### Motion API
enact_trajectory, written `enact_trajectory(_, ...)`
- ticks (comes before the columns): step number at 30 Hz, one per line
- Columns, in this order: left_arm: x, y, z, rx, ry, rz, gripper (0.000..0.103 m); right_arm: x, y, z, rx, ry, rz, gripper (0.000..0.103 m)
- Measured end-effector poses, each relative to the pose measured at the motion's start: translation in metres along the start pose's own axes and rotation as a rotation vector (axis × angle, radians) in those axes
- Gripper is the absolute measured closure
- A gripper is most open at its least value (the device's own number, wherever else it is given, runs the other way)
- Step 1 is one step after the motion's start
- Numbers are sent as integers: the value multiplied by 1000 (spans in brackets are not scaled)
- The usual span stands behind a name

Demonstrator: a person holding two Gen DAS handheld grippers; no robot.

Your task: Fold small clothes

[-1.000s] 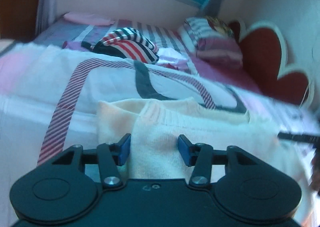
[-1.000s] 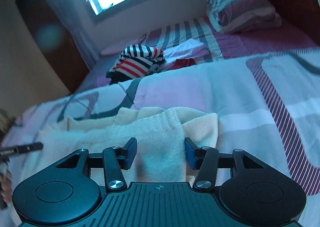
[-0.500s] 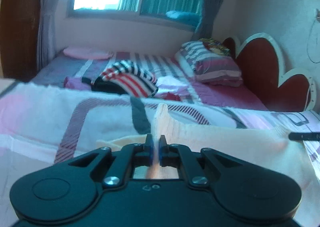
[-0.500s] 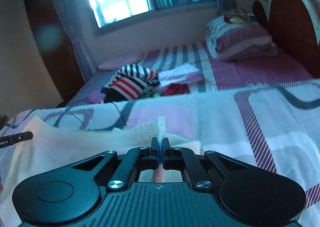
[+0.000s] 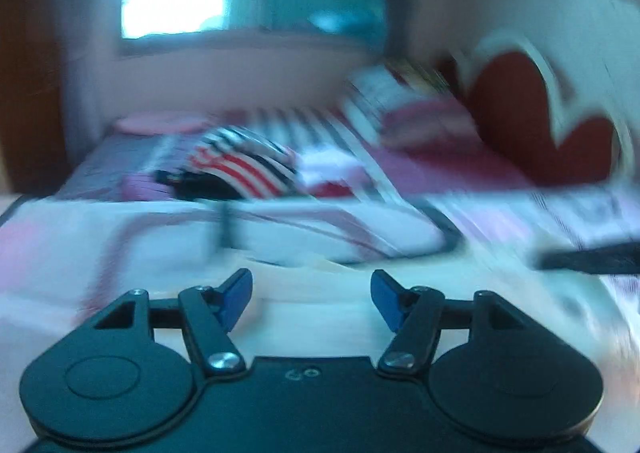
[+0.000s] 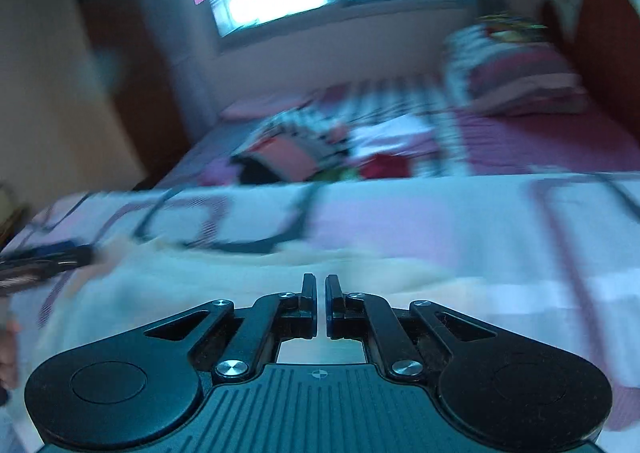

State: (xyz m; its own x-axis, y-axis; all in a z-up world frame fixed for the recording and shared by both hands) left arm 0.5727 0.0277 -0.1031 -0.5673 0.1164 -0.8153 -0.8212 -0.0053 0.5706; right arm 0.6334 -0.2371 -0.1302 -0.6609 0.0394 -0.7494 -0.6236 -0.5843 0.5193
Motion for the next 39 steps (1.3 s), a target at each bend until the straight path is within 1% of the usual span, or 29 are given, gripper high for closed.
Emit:
enact_trajectory(2,3,-9,-27,18,-60,31,38,4,-29,25,-42,19,81,83)
enact_trajectory(3,7,-13,-32,12,-71,48,37,8,-40,34,-44,34,112,58)
enact_trajectory(4,12,-16,-30,-7,-76,63,37,12,-46,41,-42,63,116,44)
enact_trajectory(5,17,-17,-21,-25,-68,57,36,14,-47,44,-37,98,122,43)
enact_trajectory(7,27,-16,9,-75,-14,55,33,18,-36,34,36,145,102,43)
enact_trajectory(9,37,-11,43,-97,43,57,33,19,-16,3,136,128,88,44)
enact_trajectory(10,41,-10,54,-91,63,68,32,21,-7,-17,194,107,92,44)
enact_trajectory(11,42,-10,61,-87,72,78,31,21,0,-31,196,84,80,45)
enact_trajectory(12,41,-9,64,-81,81,81,31,20,4,-38,174,59,75,46)
enact_trajectory(13,38,-6,64,-93,88,87,32,18,5,-38,169,55,83,46)
enact_trajectory(14,35,0,60,-111,90,90,37,15,5,-33,183,64,84,46)
enact_trajectory(15,32,8,52,-115,77,73,36,12,9,-23,185,75,67,46)
enact_trajectory(17,30,28,32,-80,49,24,34,12,19,1,114,108,25,46)
enact_trajectory(19,35,40,8,-20,31,21,34,24,19,29,60,142,46,46)
enact_trajectory(21,47,40,-17,19,-13,56,34,42,8,51,24,175,99,46)
enact_trajectory(22,54,37,-27,9,-44,79,32,55,-1,56,46,193,145,46)
enact_trajectory(23,62,39,-32,-13,-61,57,32,63,-5,59,77,223,143,46)
enact_trajectory(24,63,40,-31,-13,-49,53,32,66,-6,63,85,234,125,46)
enact_trajectory(25,62,41,-27,-9,-26,68,32,65,-6,63,86,222,125,46)
enact_trajectory(26,58,46,-24,-10,-7,82,35,62,-4,63,95,207,132,46)
enact_trajectory(27,56,53,-22,-11,10,77,35,59,1,63,111,193,129,47)
enact_trajectory(28,55,59,-23,5,24,63,35,56,10,65,104,186,112,49)
enact_trajectory(30,56,66,-30,27,26,39,34,59,18,76,67,185,96,55)
enact_trajectory(32,61,63,-43,31,5,65,36,68,13,87,63,203,118,56)
enact_trajectory(33,63,56,-48,11,1,87,35,73,11,89,65,200,135,60)
enact_trajectory(34,68,52,-47,-3,5,103,33,77,7,89,85,203,146,60)
enact_trajectory(35,72,55,-42,-4,15,102,33,79,7,89,88,212,138,60)
enact_trajectory(37,75,60,-28,-27,15,103,32,80,15,84,109,230,142,60)
enact_trajectory(39,81,64,-4,-67,20,111,32,79,26,65,176,221,133,60)
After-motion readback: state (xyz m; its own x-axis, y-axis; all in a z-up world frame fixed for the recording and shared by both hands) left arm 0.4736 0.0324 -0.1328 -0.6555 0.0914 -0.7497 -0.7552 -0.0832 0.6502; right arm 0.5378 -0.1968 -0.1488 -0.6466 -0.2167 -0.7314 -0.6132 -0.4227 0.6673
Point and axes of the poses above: each gripper's, at about its wrist camera, not at the fingertips, and y roughly against the way its jaws point, z to its left, x to its underside, the point moved 4 cm from there along -y, roughly the way its jaws point, and after that the axes turned 11 degrees about -x, right-handed, at the moved point
